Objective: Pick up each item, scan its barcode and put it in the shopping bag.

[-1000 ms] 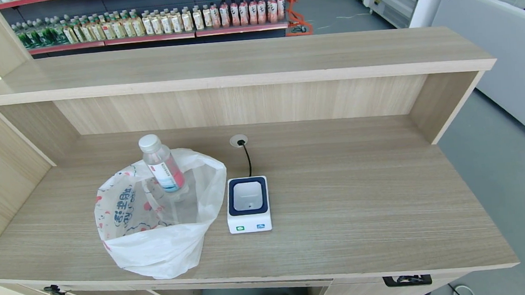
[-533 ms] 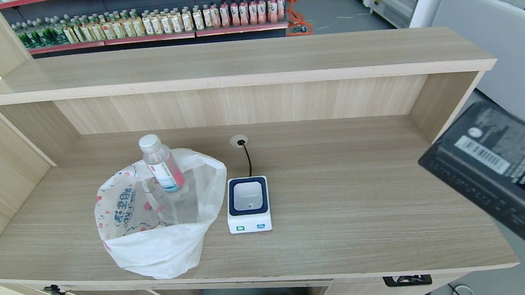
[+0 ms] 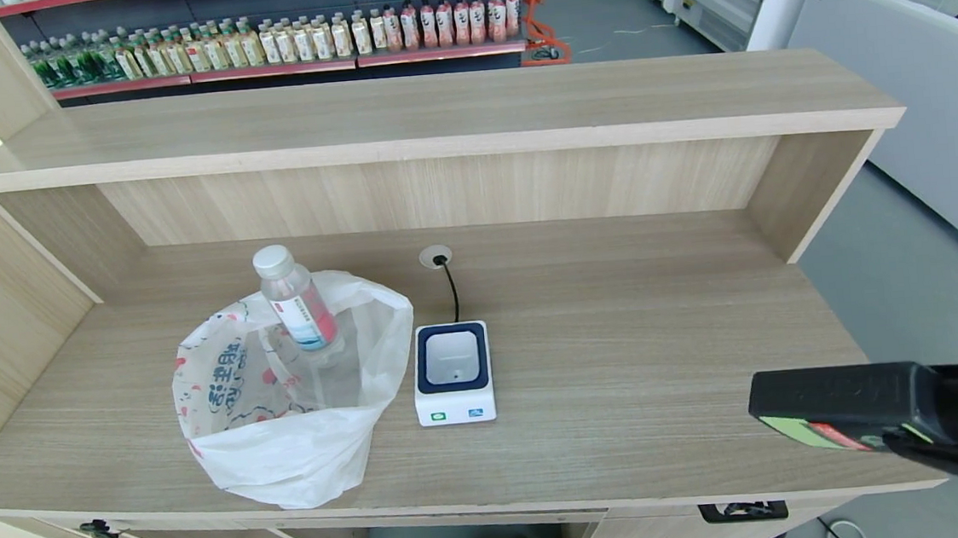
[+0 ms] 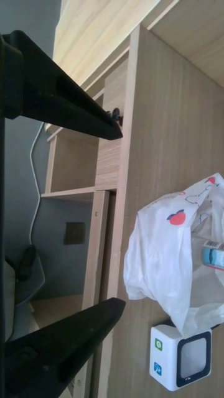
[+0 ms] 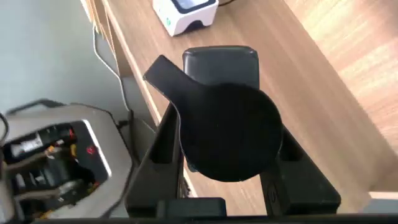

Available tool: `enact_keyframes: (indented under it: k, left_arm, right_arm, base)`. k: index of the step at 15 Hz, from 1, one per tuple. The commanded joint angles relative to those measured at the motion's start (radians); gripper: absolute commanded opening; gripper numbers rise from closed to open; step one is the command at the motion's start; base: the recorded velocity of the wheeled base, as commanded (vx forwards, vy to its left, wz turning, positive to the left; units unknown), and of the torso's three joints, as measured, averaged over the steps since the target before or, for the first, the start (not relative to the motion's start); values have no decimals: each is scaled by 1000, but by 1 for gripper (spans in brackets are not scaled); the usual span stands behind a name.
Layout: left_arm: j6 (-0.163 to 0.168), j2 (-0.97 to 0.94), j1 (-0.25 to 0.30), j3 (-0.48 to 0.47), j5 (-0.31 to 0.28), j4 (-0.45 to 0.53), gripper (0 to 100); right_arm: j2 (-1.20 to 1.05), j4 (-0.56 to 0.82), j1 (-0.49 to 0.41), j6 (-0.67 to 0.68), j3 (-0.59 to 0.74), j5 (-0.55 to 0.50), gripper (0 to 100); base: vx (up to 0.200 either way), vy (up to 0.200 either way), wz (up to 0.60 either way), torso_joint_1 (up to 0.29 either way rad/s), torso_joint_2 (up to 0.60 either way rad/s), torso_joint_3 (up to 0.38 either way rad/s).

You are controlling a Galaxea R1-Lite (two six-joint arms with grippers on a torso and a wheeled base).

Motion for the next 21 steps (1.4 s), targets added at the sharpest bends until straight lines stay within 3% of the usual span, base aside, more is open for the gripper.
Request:
enact_keyframes:
  k: [1,2,3,4,5,15,21]
  left_arm:
    - [0,0,1,0,0,0,100]
    - [0,0,1,0,0,0,100]
    - [0,0,1,0,0,0,100]
    - [0,0,1,0,0,0,100]
    - [0,0,1,0,0,0,100]
    - [0,0,1,0,0,0,100]
    - [-3,0,1,0,0,0,100]
  right_arm:
    - [128,-57,-3,409,-165,-9,0]
    - [132,-102,-1,590,-173,-8,0]
    - [130,-183,10,956,-183,11,0]
    - [144,-227,13,1146,-197,34,0]
    - [168,-250,13,1235,-211,52,0]
    - [308,-255,11,1261,-170,173,0]
    - [316,-255,11,1247,-137,181,0]
  base:
    - [0,0,0,0,0,0]
    - [0,0,0,0,0,0]
    - [0,0,0,0,0,0]
    - [0,0,0,0,0,0]
    - [0,0,0,0,0,0]
    - [0,0,0,0,0,0]
    - [0,33,0,0,0,1]
